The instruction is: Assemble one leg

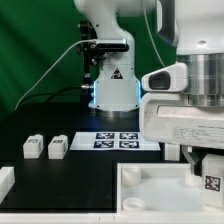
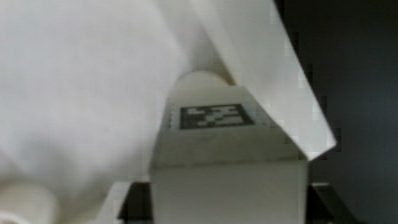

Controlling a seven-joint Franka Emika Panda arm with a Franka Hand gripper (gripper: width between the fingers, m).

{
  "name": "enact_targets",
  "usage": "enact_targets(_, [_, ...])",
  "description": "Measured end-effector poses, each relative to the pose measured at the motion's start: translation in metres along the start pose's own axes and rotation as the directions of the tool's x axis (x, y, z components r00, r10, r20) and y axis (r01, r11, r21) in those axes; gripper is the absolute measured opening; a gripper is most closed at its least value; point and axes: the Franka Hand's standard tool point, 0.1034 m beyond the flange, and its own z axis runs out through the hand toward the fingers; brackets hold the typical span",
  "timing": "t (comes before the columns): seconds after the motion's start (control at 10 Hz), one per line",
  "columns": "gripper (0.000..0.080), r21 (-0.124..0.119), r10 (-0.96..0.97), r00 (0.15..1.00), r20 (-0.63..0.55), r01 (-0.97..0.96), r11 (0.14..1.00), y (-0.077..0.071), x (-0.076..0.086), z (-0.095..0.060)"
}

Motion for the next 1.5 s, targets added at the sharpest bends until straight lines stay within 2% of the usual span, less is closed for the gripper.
enact_targets(0.1, [0.0291, -0.001, 0.054, 0.999, 0.001, -0.054, 0.999, 0.0005, 0.0002, 0.0])
enact_targets(0.2, [0.0291, -0.014, 0.278, 0.961, 0.008, -0.278, 0.961, 0.0006, -0.0009, -0.0003])
enact_targets(0.3, [0.0291, -0.033, 0.512, 0.859, 0.001, -0.511, 0.859, 0.0009, -0.0016, 0.0007])
enact_targets(0.5, [0.0292, -0.029, 0.863, 0.504, 0.034, -0.863, 0.505, 0.0064, -0.0011, 0.0023])
enact_targets(0.6, [0.0292, -0.03, 0.898, 0.438, 0.036, -0.898, 0.439, 0.0081, -0.0009, 0.0021])
enact_targets(0.7, [0.0292, -0.03, 0.903, 0.429, 0.036, -0.902, 0.43, 0.0081, -0.0009, 0.0021])
enact_targets(0.9, [0.0303, -0.029, 0.874, 0.485, 0.036, -0.873, 0.486, 0.0084, -0.0013, 0.003])
enact_targets(1.0, [0.0477, -0.03, 0.873, 0.486, 0.036, -0.873, 0.487, 0.0083, -0.0016, 0.0033])
enact_targets(1.1, [0.061, -0.03, 0.864, 0.503, 0.037, -0.863, 0.504, 0.0081, -0.0022, 0.0038])
enact_targets(1.2, [0.0637, -0.03, 0.724, 0.689, 0.041, -0.723, 0.69, 0.0065, -0.0049, 0.0037])
enact_targets(1.3, [0.0637, -0.03, 0.571, 0.819, 0.053, -0.57, 0.821, 0.0019, -0.0088, 0.0023])
enact_targets(1.5, [0.0647, -0.024, 0.457, 0.888, 0.053, -0.456, 0.89, 0.0049, -0.0066, 0.0033])
